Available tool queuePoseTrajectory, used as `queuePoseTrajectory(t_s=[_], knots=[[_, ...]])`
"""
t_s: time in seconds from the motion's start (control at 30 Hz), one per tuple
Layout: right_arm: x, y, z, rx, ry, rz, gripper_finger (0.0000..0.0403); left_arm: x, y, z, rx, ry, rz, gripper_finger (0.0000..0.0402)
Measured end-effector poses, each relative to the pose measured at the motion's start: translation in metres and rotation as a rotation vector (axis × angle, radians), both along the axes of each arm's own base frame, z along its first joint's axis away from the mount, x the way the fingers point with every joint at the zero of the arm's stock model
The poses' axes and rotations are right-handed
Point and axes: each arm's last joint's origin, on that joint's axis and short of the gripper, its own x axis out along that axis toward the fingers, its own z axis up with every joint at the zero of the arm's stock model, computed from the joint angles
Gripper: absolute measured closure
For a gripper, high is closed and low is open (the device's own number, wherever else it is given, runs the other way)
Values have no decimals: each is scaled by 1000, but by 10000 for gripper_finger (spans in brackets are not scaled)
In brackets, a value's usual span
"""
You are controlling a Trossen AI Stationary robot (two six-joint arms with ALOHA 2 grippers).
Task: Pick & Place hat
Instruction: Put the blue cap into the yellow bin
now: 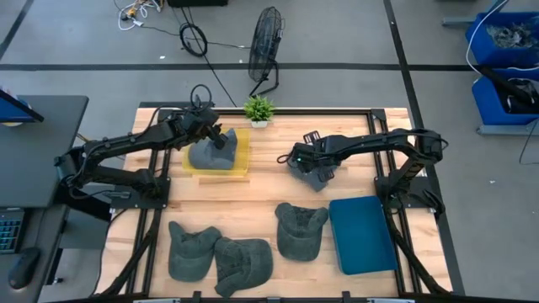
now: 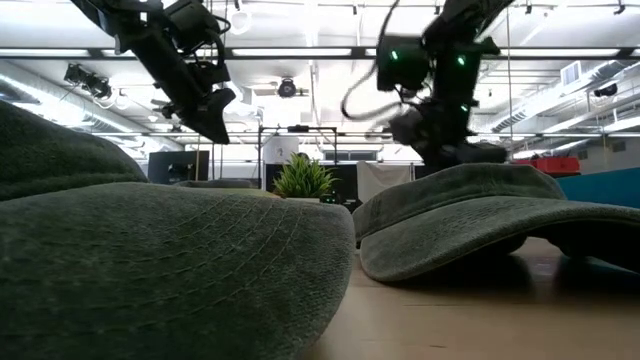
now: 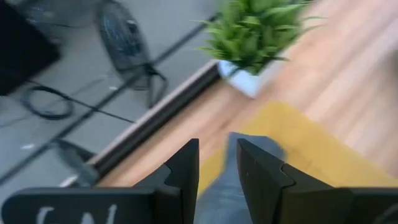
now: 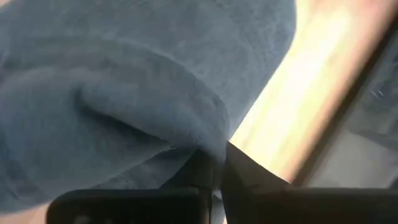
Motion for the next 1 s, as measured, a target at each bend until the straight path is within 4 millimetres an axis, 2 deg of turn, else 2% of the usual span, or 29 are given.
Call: queuePoseTrajectory(t_s=[0.17,0.33,0.5,0.6,0.77,0.87,1.0], knots=[[25,-2,29,-64,-213,-38,397,8,-7,1,-142,-126,-185,289],[47,-11,46,-64,-565,-178,394,19,-18,8,-112,-201,-277,289],[58,-11,56,-38,-771,-246,394,26,-27,12,-78,-228,-340,289],[60,-6,57,-38,-775,-219,394,28,-31,12,-79,-229,-356,289],[58,5,53,-83,-639,-66,394,28,-31,12,-82,-234,-354,289],[57,10,52,-108,-580,16,394,28,-31,13,-122,-276,-355,289],[61,12,55,-164,-588,73,394,31,-30,16,-218,-366,-446,289]])
